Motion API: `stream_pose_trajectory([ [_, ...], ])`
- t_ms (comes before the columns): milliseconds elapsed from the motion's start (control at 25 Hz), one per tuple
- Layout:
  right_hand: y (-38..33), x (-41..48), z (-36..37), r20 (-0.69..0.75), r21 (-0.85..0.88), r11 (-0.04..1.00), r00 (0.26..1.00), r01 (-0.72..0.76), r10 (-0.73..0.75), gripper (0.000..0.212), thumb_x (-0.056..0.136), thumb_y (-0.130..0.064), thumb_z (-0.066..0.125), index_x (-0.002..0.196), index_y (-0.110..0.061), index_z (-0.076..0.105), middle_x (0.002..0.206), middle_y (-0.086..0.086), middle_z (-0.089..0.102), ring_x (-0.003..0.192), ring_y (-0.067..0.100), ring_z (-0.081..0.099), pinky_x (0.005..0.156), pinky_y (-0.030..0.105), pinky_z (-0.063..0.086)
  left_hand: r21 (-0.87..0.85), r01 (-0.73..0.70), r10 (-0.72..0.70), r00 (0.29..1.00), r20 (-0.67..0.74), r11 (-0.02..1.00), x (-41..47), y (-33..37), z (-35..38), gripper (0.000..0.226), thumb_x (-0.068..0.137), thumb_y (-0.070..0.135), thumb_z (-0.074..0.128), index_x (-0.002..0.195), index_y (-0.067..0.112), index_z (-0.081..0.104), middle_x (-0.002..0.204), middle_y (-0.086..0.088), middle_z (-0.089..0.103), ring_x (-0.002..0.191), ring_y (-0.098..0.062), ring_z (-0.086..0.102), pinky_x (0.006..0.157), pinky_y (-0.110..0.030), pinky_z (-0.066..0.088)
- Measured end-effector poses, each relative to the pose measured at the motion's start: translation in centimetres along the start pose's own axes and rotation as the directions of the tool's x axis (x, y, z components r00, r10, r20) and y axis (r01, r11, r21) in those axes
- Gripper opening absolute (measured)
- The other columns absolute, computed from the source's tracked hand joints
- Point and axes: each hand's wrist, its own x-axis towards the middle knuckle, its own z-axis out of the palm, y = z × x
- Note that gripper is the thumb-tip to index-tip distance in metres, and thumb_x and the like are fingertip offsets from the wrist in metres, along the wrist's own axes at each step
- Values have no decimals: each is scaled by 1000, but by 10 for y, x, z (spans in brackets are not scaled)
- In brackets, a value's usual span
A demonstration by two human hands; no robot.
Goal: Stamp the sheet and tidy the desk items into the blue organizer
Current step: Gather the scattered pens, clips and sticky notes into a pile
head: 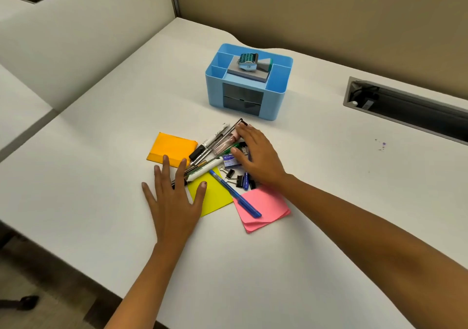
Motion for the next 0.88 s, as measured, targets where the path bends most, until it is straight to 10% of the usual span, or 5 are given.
stream_pose_trajectory([
  [400,-50,-14,5,46,231,970,995,76,-89,58,94,-43,46,144,-15,36,151,2,34,143,12,20,119,39,13,-244,78,-101,991,-82,967,42,-30,-4,57,92,53,30,138,19,41,150,0,35,142,-18,23,117,-46,14],
  [880,-58,-120,-16,230,-305,934,966,185,-116,67,86,-70,39,146,-43,21,159,-1,7,146,31,0,109,66,6,-15,73,-73,997,9,997,-9,-12,-15,63,91,57,26,146,26,26,159,-4,8,145,-30,6,115,-53,10],
])
